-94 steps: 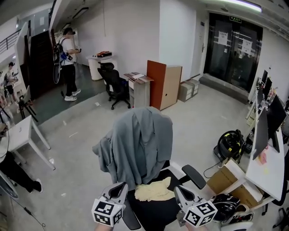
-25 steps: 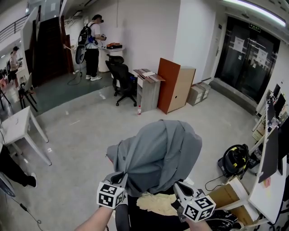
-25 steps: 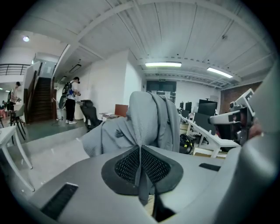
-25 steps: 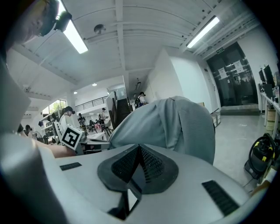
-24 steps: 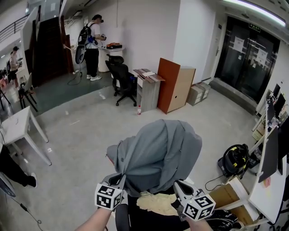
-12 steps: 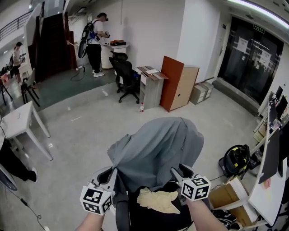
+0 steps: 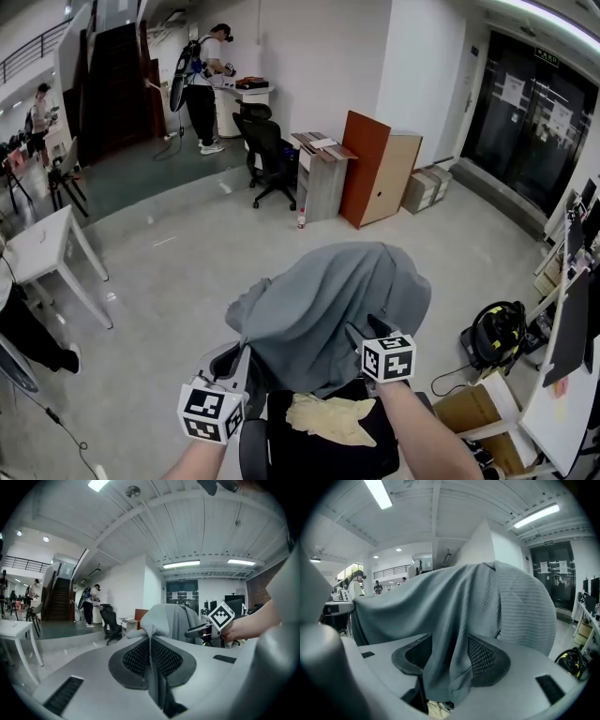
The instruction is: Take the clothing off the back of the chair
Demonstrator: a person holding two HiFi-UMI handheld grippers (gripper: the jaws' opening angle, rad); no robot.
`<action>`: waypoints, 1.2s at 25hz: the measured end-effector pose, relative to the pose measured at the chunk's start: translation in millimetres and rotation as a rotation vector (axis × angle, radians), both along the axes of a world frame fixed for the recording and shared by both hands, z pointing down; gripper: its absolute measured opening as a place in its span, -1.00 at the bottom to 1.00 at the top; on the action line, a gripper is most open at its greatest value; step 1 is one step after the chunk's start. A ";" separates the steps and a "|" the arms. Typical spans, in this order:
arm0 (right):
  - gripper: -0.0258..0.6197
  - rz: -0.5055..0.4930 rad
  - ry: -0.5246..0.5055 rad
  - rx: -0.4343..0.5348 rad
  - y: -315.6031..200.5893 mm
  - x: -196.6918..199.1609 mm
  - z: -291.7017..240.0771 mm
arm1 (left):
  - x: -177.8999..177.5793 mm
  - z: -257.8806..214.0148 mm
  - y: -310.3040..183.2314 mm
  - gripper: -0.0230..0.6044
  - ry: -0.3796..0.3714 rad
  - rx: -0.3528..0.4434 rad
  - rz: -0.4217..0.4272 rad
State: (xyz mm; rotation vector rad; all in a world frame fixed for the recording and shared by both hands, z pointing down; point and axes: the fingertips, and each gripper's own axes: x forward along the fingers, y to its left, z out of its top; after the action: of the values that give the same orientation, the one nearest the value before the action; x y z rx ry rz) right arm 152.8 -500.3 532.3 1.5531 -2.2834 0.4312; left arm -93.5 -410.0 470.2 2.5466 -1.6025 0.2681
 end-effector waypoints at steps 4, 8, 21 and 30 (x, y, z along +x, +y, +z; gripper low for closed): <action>-0.13 0.033 0.014 -0.019 -27.0 2.5 10.2 | 2.8 5.2 -5.4 -0.88 -0.007 -0.007 0.002; -0.14 0.050 0.027 -0.023 -46.1 1.4 13.9 | 3.7 11.4 -4.6 -0.88 -0.014 -0.018 0.007; -0.84 0.021 0.004 0.036 -40.0 -4.6 -1.4 | 2.5 13.8 0.9 -0.88 -0.011 -0.044 0.008; -0.85 -0.045 -0.094 0.084 43.1 -13.7 -17.2 | -6.8 11.7 14.5 -0.88 0.026 -0.050 0.010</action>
State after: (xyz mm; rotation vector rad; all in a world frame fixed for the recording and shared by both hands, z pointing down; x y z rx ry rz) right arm 139.1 -457.3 515.2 1.5486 -2.4320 0.4098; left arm -100.3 -395.5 481.9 2.5109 -1.5540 0.2714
